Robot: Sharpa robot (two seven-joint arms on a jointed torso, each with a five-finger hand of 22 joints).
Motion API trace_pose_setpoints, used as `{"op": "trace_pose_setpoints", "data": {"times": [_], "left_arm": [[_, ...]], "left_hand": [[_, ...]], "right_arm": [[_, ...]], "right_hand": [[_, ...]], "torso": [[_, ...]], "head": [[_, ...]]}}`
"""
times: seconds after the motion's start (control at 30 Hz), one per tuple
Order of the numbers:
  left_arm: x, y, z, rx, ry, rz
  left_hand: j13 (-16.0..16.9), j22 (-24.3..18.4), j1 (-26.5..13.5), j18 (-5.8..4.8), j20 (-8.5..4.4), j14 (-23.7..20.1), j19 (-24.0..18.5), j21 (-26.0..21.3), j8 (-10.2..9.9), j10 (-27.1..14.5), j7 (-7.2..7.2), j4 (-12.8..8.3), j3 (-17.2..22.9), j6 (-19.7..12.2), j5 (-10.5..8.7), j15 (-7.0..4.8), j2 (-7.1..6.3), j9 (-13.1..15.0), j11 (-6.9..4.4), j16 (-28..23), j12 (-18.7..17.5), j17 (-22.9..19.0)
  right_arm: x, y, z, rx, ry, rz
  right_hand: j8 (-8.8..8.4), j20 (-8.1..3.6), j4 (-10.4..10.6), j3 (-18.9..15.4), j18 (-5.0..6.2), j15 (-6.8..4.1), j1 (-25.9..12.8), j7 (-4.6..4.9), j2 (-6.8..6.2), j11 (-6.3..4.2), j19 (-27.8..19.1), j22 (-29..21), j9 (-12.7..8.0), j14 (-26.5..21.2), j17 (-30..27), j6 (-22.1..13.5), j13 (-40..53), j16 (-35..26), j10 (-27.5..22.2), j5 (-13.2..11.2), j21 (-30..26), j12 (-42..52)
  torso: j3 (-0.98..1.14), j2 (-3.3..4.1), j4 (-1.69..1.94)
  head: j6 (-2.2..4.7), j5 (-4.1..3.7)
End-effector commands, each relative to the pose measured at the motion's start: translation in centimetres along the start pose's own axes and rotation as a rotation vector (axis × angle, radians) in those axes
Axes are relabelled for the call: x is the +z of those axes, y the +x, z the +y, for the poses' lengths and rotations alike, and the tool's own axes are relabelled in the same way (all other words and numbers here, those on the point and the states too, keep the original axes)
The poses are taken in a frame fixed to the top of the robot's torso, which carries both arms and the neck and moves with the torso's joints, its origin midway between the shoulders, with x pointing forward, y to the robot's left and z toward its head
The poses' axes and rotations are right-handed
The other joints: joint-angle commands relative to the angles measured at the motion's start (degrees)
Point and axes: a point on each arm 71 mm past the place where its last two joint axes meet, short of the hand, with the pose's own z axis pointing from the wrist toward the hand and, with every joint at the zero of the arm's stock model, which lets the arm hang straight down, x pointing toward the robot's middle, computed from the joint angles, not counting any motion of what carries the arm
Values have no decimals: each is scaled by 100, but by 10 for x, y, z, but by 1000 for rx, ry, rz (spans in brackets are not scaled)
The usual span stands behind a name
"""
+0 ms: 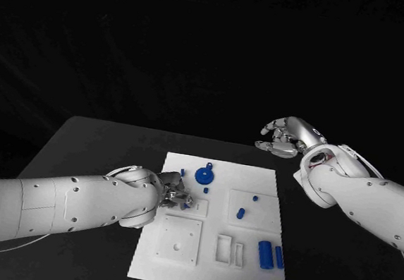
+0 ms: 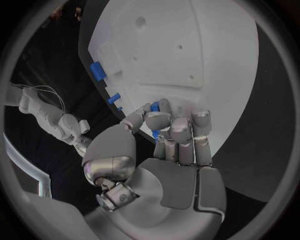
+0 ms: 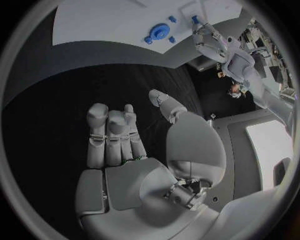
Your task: Assemble the parts on the task board
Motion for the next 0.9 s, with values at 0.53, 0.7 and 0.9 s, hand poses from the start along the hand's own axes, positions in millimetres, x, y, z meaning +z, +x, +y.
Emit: {"op": "trace_pose_setpoints", "data": {"times": [0.53,0.7,0.9], "left_arm": [[2,13,-9,52,7,82],[3,13,-10,74,3,97],[3,12,-11,87,2,102]], "left_hand": [[-37,7,187,38,-697,110,7,12,-3,-131,-415,-14,14,1075,-62,-165,86,-27,-70,29,24,-29],[-45,10,210,37,-695,108,4,11,1,-133,-414,-32,19,1073,-27,-164,91,-32,-70,31,27,-34],[-54,13,227,34,-692,107,1,11,5,-133,-413,-53,17,1071,27,-161,93,-39,-68,36,31,-39]], "right_arm": [[1,2,3,-1,-14,15],[1,2,3,-1,-14,16],[1,3,3,-1,-15,17]], "right_hand": [[20,-45,17,-29,486,-37,-21,41,40,-21,14,31,-10,-7,7,13,-11,-34,-39,37,-34,33],[20,-45,18,-30,486,-38,-21,40,40,-21,14,32,-10,-6,7,13,-12,-35,-39,38,-35,34],[20,-46,17,-31,486,-38,-21,40,39,-21,15,33,-10,-5,7,13,-14,-35,-39,39,-36,35]], "torso": [[-3,0,1],[-3,1,-1],[-5,-1,2]], "head": [[26,-28],[22,-49],[21,-60]]}}
